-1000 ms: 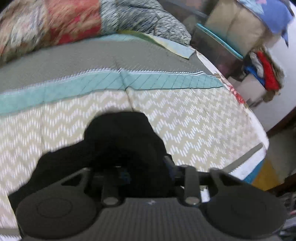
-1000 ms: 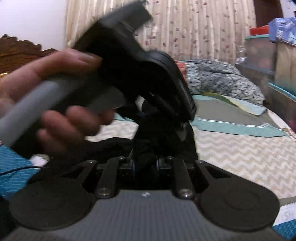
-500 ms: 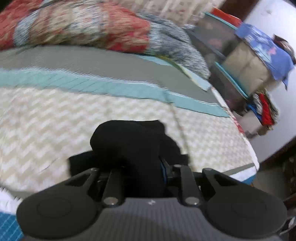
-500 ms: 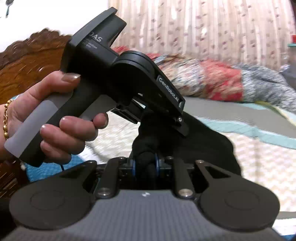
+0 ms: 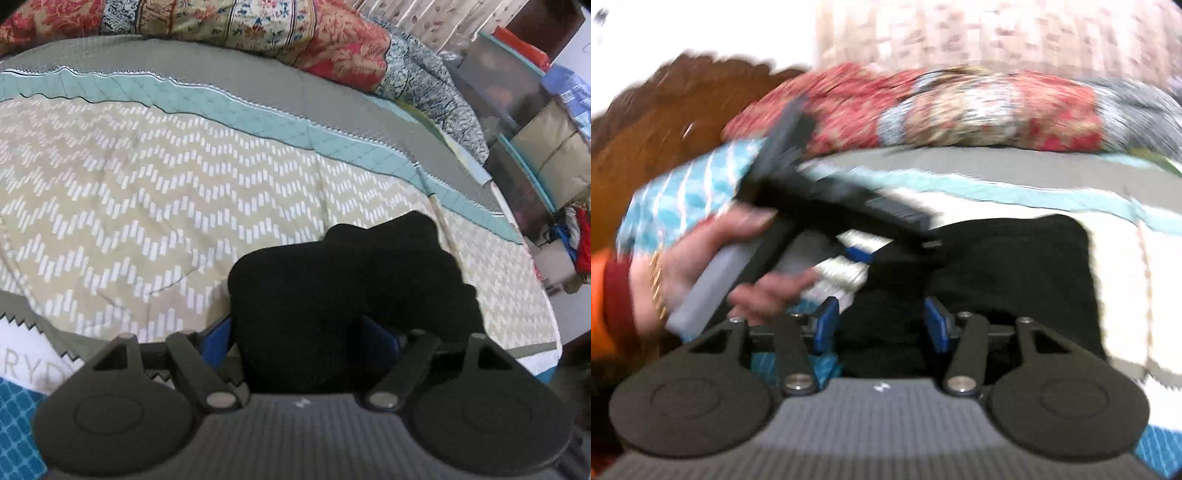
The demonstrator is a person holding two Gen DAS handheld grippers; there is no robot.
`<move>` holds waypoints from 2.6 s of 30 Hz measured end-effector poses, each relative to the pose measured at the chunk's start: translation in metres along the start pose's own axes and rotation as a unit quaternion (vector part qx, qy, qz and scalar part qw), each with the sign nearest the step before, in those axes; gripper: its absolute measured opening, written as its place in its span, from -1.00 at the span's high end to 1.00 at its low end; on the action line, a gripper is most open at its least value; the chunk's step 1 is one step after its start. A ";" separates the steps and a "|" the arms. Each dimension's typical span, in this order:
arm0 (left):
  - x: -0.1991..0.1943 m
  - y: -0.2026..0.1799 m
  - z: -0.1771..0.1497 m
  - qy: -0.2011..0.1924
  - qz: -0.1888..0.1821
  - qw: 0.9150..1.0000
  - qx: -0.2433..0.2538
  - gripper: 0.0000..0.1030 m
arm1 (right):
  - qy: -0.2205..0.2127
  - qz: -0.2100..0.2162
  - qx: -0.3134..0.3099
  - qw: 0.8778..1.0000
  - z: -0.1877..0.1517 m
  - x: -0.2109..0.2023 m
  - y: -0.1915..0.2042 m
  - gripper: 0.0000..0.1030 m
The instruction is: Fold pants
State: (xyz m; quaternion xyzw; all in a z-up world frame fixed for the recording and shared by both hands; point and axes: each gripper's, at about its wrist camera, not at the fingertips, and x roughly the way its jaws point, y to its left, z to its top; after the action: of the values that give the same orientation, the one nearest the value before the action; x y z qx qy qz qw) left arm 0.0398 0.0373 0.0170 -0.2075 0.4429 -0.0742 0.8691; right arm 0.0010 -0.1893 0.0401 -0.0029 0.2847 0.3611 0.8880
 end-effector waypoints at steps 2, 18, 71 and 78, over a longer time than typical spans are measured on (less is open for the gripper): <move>-0.010 0.002 -0.004 -0.002 -0.012 1.000 -0.011 -0.48 | -0.019 -0.019 0.030 0.999 0.005 -0.012 -0.015 -0.02; -0.004 -0.015 -0.050 0.036 0.076 0.996 0.039 -0.80 | 0.071 -0.089 0.089 0.989 -0.054 0.017 -0.049 -0.02; -0.089 -0.032 -0.128 0.007 0.217 0.974 0.059 -1.00 | 0.033 -0.089 0.231 0.968 -0.058 -0.011 -0.015 -0.25; -0.087 -0.024 -0.135 0.013 0.241 0.969 0.058 -1.00 | 0.038 -0.081 0.229 0.969 -0.058 -0.006 -0.005 -0.26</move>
State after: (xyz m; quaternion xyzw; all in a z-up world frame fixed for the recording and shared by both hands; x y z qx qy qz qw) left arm -0.1189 0.0029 0.0206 -0.0430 0.4861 0.1089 0.8660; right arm -0.0282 -0.2090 -0.0062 0.1635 0.3916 0.2127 0.8801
